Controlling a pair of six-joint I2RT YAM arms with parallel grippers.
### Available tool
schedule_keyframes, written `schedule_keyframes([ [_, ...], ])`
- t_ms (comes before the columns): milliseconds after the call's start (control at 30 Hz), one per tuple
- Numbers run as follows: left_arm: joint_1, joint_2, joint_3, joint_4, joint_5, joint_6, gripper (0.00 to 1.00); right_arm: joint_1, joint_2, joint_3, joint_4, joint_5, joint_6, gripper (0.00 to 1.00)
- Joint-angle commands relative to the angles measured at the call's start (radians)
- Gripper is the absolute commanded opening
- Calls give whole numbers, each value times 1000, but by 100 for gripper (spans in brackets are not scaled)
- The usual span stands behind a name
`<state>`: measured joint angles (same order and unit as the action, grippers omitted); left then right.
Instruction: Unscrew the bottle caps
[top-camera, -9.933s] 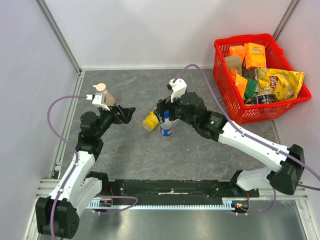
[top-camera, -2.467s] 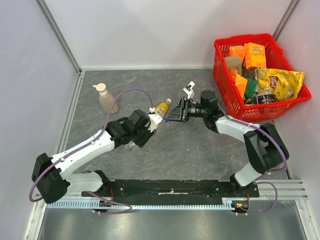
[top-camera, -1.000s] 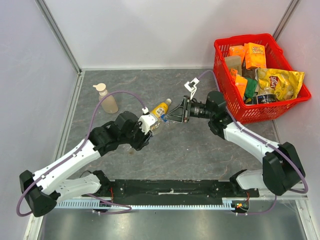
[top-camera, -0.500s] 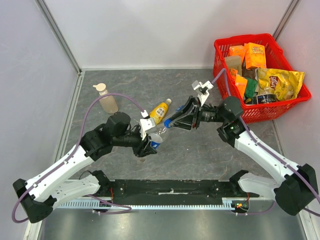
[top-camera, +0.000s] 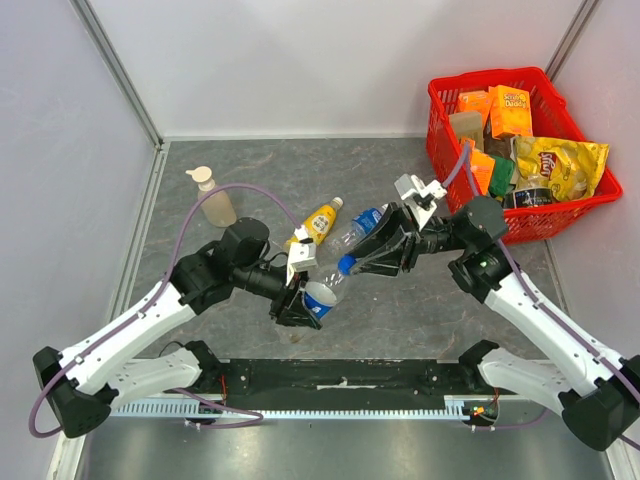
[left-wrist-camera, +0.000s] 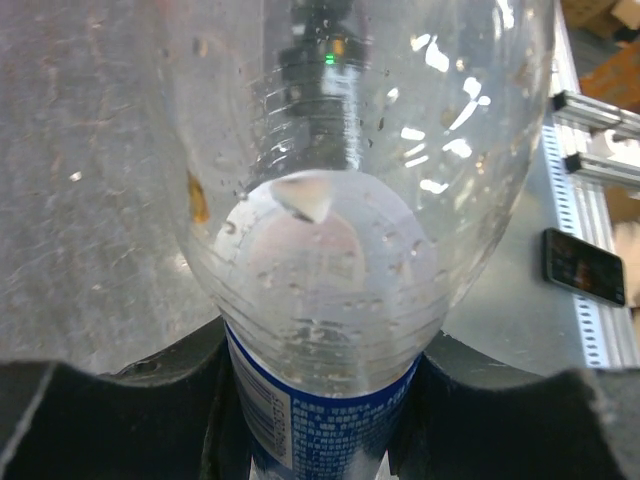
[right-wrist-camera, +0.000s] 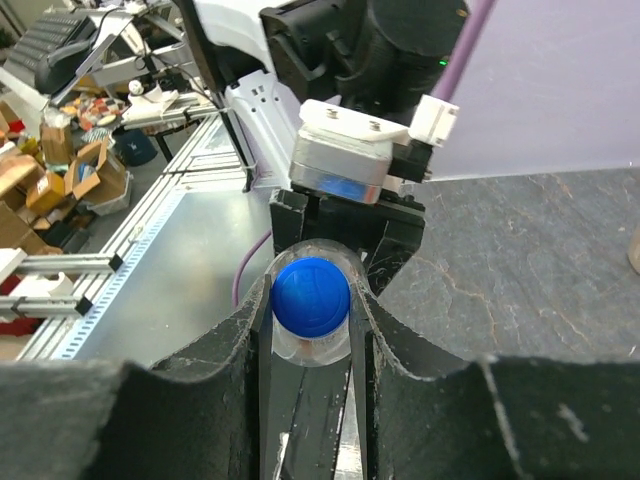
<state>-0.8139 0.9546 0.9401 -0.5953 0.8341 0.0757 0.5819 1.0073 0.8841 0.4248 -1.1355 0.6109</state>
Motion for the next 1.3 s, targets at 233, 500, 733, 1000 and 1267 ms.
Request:
schedule_keyframes([
  [233, -8, 26, 78, 100, 250, -57, 15, 41, -67, 65, -77, -107, -172, 0],
  [500, -10, 36, 51, 101, 160, -42, 15, 41, -59, 87, -20, -15, -61, 46],
  [733, -10, 23, -6, 94, -76, -28, 15, 41, -101, 111, -52, 155, -62, 98],
  [1000, -10, -7, -29, 81, -366, -14, 15, 41, -76, 171, -207, 459, -25, 98],
  [1267, -8, 6, -29, 25, -552, 24, 15, 36, 14, 173, -271, 614, 59, 98],
])
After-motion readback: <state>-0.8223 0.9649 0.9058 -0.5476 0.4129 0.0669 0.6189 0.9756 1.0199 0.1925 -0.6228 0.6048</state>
